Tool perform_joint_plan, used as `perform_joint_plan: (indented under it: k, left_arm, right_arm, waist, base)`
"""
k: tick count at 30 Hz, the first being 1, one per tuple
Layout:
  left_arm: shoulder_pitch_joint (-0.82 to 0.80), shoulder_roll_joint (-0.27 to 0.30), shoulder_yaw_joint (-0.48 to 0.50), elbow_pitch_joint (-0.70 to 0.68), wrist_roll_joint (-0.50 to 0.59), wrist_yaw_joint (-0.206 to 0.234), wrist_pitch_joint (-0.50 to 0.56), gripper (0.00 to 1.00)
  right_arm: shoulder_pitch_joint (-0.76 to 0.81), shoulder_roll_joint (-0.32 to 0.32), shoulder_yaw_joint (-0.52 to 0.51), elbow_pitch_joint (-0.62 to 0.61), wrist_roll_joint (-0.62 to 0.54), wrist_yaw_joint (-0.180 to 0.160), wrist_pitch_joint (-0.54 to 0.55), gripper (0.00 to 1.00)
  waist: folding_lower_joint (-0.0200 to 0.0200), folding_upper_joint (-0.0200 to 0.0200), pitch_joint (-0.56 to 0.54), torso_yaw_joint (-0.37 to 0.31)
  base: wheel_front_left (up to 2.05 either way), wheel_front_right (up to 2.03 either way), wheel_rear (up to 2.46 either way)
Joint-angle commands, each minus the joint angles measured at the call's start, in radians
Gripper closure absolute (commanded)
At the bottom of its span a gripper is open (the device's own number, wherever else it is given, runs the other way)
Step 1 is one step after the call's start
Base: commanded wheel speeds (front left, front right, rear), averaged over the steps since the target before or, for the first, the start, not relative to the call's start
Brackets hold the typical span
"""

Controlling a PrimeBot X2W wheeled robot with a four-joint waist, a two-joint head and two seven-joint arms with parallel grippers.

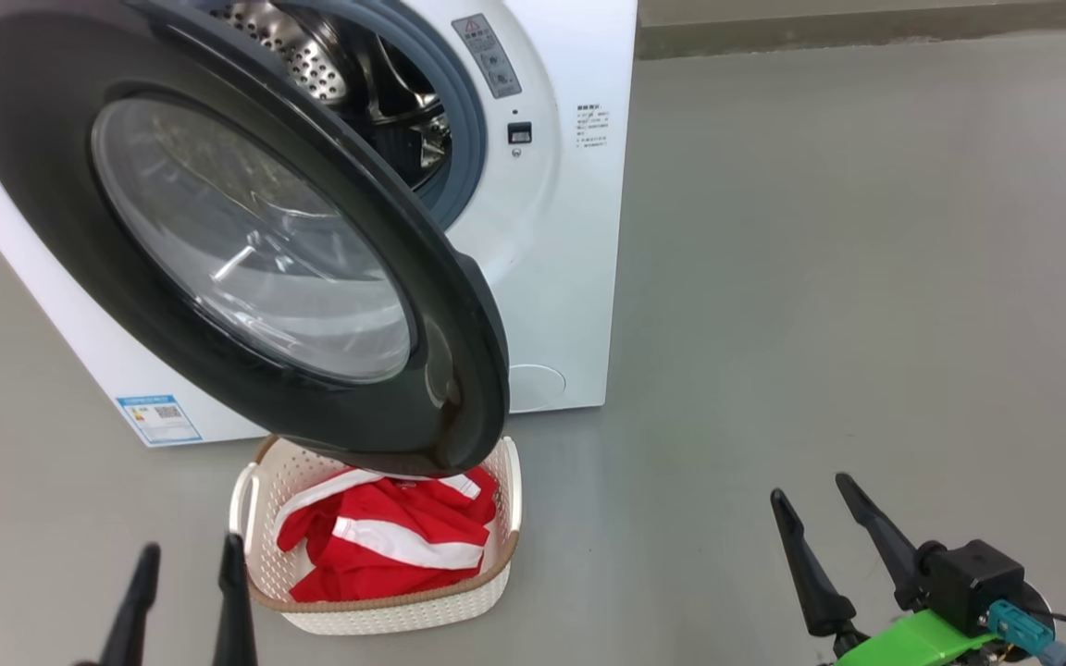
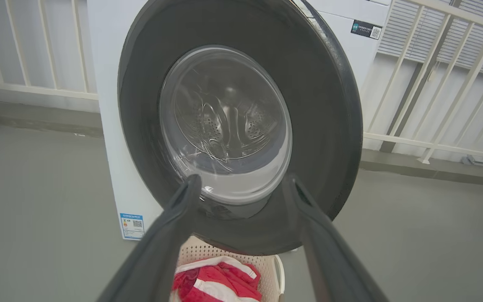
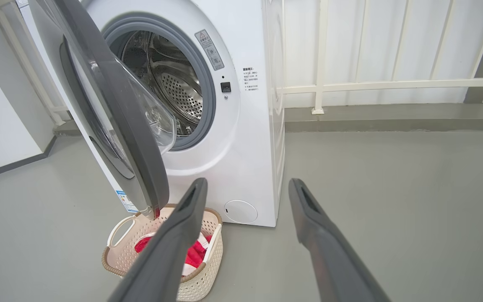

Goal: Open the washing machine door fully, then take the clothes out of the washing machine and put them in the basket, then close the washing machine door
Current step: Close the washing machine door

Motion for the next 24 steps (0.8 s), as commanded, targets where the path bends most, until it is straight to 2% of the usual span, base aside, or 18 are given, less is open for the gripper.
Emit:
perform_joint_plan:
  k: [1,8,24]
  left_arm:
    - [-0.004,0.016,0.022,-0.007,0.027,0.013,-0.003,0.0]
    - [0.04,0.012,-0.009,0.04,0.076,0.041,-0.016,0.0]
    - [0.043,0.011,-0.036,0.065,0.091,0.05,-0.018,0.0]
  right_arm:
    - [-0.005,-0.008,0.018,-0.031,-0.014,0.0,0.004,0.0]
    - [0.016,-0.008,0.008,-0.043,-0.021,0.0,0.014,0.0]
    - [0.03,-0.008,0.004,-0.06,-0.024,0.0,0.028,0.0]
  waist:
    - [0.0,-0.0001,-0.006,0.001]
    - [0.0,-0.0001,-0.016,0.007]
    - [0.0,-0.0001,-0.018,0.013]
  base:
    - [0.0,0.0,0.0]
    - [0.0,0.0,0.0]
    - [0.0,0.0,0.0]
